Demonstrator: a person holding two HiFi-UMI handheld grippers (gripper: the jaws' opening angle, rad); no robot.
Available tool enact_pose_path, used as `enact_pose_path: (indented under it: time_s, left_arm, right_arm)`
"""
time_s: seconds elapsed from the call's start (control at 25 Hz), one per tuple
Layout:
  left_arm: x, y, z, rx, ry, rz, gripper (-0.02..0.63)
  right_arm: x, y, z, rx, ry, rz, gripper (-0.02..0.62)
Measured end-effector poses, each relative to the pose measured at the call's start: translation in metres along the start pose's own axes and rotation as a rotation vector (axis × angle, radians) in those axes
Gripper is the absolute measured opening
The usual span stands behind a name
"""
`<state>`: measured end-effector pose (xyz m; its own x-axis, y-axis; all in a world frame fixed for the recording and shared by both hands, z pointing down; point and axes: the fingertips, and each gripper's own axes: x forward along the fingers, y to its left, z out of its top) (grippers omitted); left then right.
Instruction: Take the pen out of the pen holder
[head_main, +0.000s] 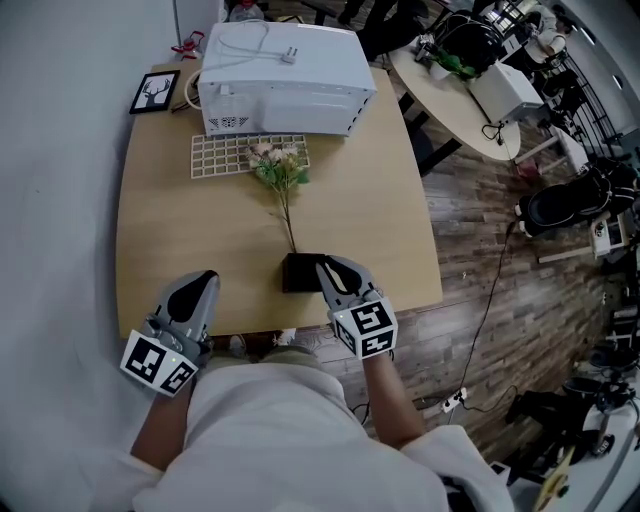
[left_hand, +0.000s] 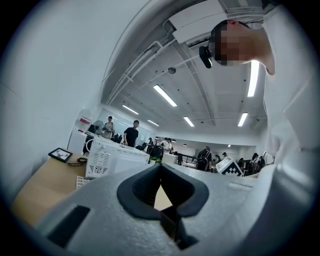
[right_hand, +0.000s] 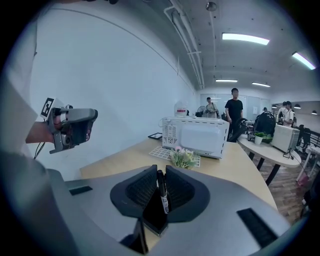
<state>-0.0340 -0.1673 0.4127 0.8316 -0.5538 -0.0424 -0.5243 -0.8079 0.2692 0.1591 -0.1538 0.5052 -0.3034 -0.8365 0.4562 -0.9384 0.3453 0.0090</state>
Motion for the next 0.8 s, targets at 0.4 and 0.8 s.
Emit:
enact_pose_path:
  time_s: [0.4, 0.8]
  left_arm:
    - [0.0, -0.001, 0.001, 0.001, -0.006, -0.033, 0.012]
    - [-0.003, 0.005, 0.015, 0.016, -0.037, -0.039, 0.012]
  right_arm:
    - [-0.015, 0.004, 0.025, 0.014, -0.071, -0.028, 0.057]
    - [-0.036, -0.005, 0.074, 0.031, -0.19, -0.062, 0.057]
